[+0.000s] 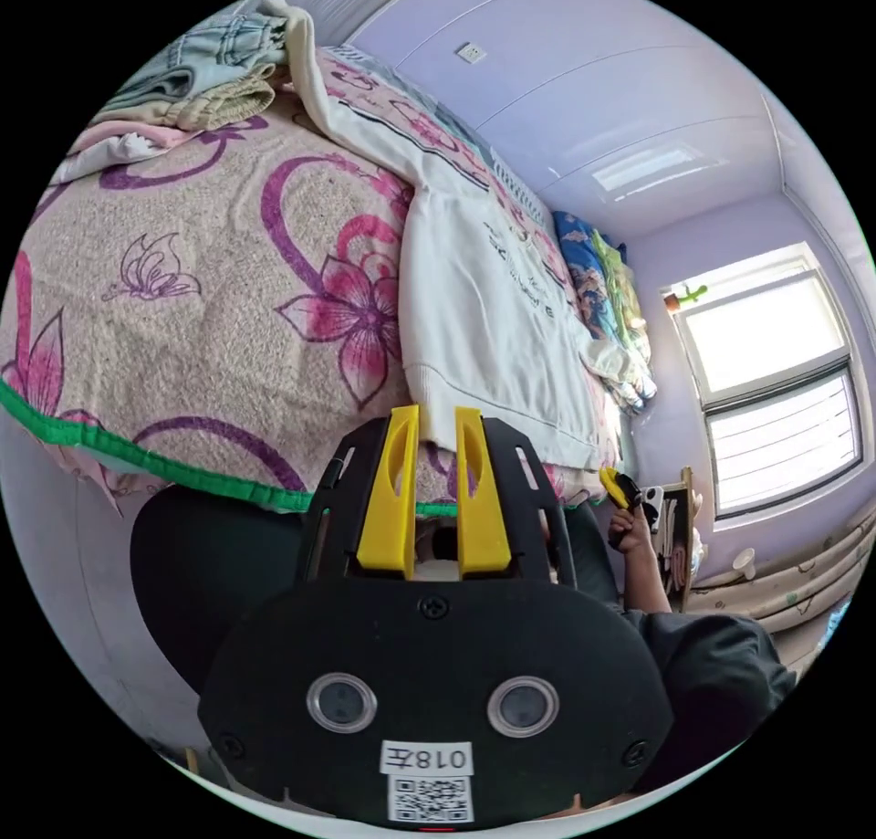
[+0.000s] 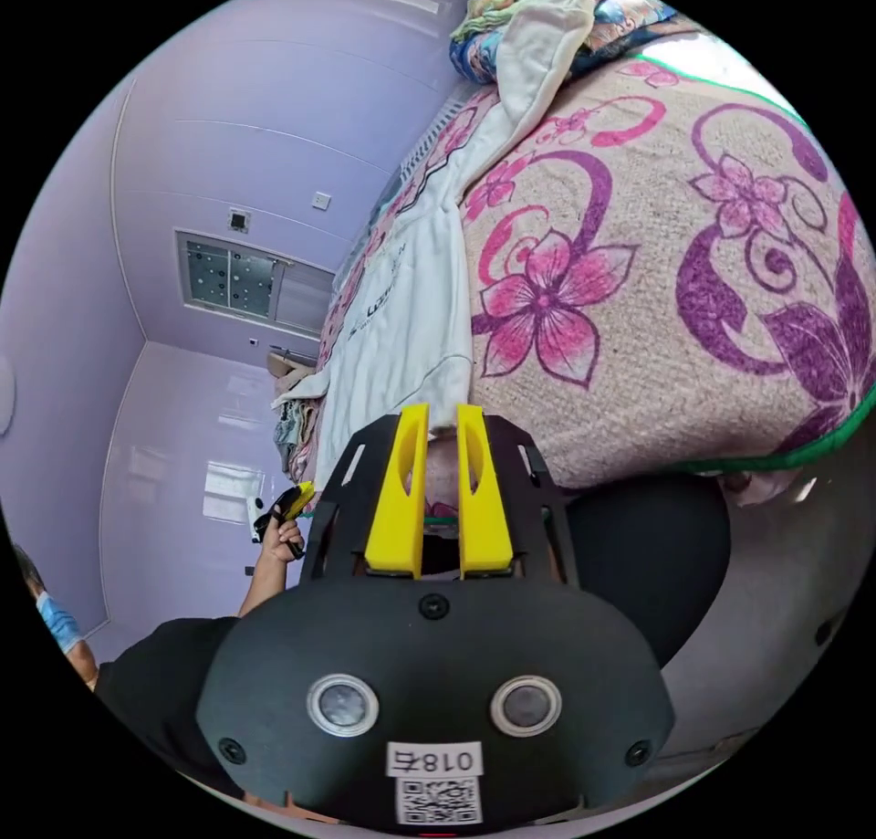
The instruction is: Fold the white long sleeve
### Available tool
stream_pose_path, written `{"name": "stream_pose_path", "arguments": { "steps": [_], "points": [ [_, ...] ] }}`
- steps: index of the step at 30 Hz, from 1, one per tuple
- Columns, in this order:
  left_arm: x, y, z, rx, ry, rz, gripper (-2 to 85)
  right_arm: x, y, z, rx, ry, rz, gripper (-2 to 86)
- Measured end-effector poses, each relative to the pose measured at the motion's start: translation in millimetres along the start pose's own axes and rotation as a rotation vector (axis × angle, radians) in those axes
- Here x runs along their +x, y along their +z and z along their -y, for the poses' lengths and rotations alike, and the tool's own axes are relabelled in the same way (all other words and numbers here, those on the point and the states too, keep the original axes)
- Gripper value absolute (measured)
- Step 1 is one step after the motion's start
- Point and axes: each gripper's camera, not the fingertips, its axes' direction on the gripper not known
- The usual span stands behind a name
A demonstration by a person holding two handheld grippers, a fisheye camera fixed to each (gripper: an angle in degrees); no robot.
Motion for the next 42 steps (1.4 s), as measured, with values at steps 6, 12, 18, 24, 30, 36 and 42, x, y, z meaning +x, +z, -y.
{"name": "stream_pose_path", "arguments": {
  "steps": [6, 12, 18, 24, 30, 36, 42],
  "points": [
    [-38, -69, -58, 0.305, 0.046, -0.322, 7.8, -14, -77, -18, 0.268, -0.101, 0.139, 8.7],
    [-77, -102, -114, 0.531, 0.057, -0.440, 7.8, -23, -127, 5, 0.469, -0.142, 0.148, 11.2],
    [-114, -97, -168, 0.644, -0.146, -0.366, 7.4, -18, -131, 98, 0.514, -0.140, 0.095, 11.8],
    [-115, -97, -202, 0.752, -0.292, -0.245, 6.5, -7, -137, 226, 0.604, -0.066, -0.110, 13.3],
    [-105, -92, -215, 0.808, -0.362, -0.134, 6.3, 19, -126, 329, 0.589, 0.075, -0.190, 15.5],
    [-105, -73, -213, 0.786, -0.374, -0.096, 6.2, 38, -103, 380, 0.472, 0.194, -0.204, 9.3],
    [-126, -52, -213, 0.755, -0.370, -0.125, 6.1, 14, -107, 369, 0.544, 0.173, -0.246, 2.6]
  ]
}}
